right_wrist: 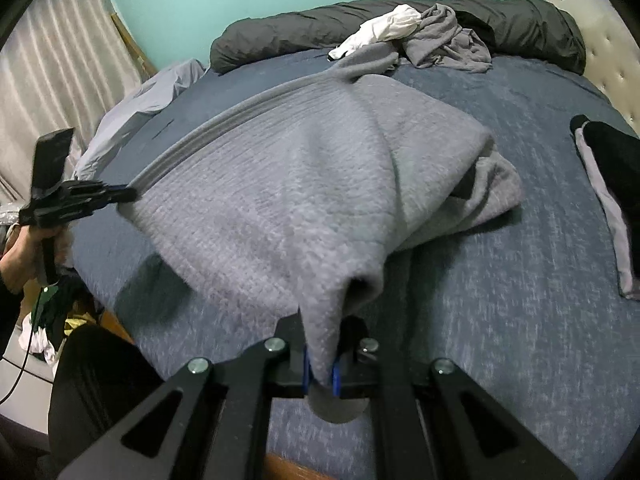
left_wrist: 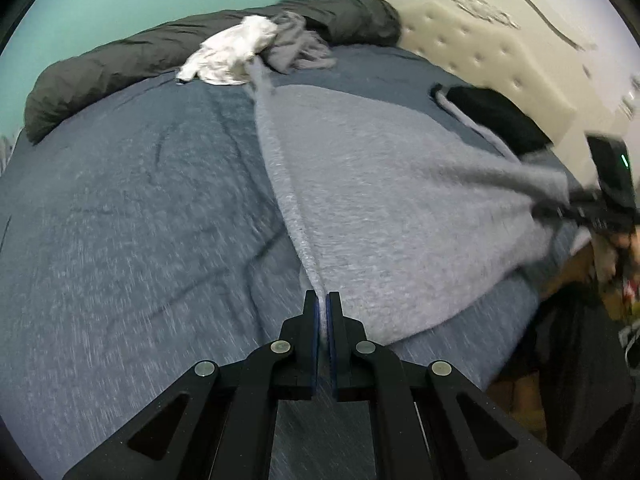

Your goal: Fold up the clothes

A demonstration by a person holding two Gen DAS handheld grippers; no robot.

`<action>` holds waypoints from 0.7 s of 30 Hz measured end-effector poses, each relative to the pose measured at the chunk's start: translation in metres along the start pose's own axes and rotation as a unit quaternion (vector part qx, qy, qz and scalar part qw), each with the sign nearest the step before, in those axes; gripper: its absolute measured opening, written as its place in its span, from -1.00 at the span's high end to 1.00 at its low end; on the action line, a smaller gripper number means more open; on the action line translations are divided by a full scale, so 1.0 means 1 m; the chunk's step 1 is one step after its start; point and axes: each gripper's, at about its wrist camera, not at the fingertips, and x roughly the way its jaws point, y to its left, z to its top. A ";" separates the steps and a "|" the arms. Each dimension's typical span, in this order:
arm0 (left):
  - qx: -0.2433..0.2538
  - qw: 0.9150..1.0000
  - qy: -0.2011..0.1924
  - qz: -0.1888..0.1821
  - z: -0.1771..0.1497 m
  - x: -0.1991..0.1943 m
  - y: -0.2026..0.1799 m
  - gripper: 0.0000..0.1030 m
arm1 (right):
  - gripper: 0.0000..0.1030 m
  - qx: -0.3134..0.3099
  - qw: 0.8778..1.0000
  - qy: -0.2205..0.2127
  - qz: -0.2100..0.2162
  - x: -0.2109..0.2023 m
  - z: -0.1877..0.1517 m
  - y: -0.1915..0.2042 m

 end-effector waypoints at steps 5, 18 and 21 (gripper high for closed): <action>0.014 0.999 0.012 -0.026 -0.028 -0.004 -0.035 0.94 | 0.88 0.001 1.000 0.008 -0.006 -0.009 -0.014 -0.006; -0.032 0.997 0.057 -0.051 -0.024 0.030 -0.028 0.88 | 0.80 0.053 0.998 0.011 -0.010 -0.015 -0.027 -0.039; -0.047 0.997 0.049 -0.049 -0.014 0.021 -0.013 0.78 | 0.79 0.057 0.998 0.008 -0.008 -0.018 -0.023 -0.038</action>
